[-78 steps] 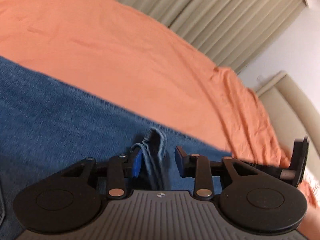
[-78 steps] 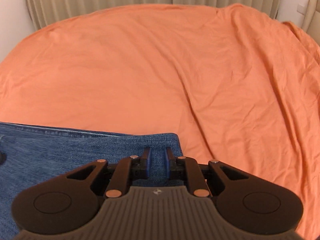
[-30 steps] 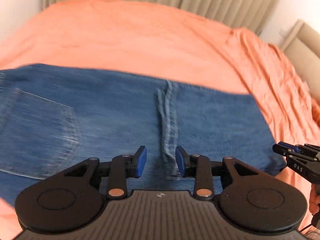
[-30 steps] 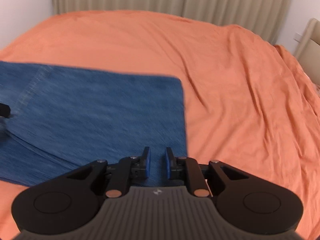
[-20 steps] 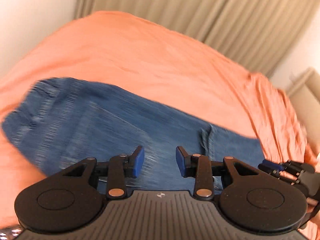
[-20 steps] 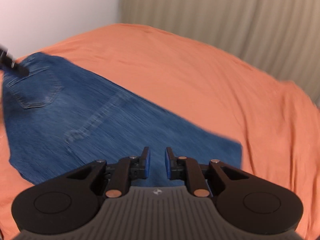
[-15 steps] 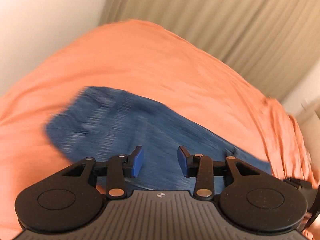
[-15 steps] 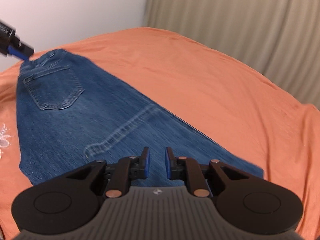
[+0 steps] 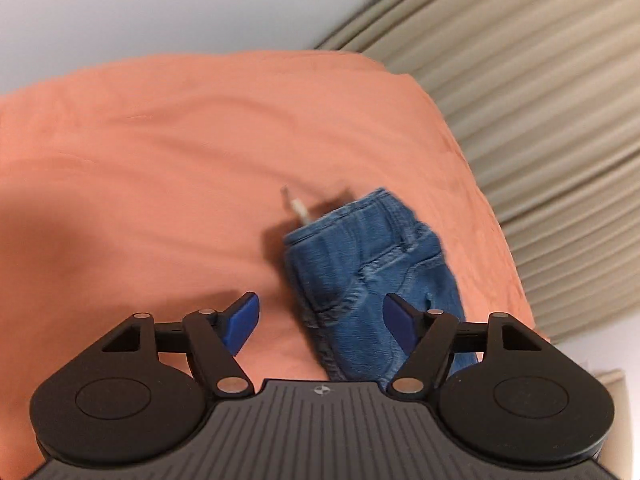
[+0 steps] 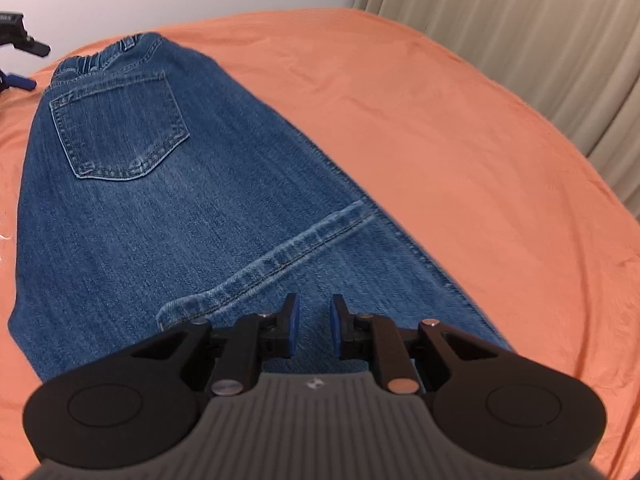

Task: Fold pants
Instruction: 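Grasp the jeans waistband with the left tool and lift it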

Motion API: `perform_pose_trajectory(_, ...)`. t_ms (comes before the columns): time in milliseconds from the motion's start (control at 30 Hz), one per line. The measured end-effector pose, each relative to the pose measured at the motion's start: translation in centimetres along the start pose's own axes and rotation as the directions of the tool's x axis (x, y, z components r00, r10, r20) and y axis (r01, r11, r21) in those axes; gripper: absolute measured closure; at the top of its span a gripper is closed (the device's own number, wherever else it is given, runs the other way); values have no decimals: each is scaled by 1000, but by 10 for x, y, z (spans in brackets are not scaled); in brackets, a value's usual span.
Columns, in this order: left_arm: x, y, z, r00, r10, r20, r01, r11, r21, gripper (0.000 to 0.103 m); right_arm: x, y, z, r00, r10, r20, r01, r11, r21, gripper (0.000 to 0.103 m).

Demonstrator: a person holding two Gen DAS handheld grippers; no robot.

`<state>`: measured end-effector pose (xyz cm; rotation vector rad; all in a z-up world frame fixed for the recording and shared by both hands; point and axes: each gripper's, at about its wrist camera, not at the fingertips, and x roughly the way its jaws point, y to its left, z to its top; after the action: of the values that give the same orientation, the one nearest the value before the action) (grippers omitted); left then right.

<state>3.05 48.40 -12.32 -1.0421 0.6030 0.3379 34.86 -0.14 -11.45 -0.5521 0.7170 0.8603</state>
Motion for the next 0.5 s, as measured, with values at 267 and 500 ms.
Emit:
perform_pose_trajectory(267,37,20,9,995,-102,-17,100,992,-75,21,40,2,3,995,53,-84,-54,998,-15,93)
perform_pose_trajectory(500,64,6,17,994,-95,-58,94,995,-23,56,49,2,3,993,65,-100,-64,998,6,92)
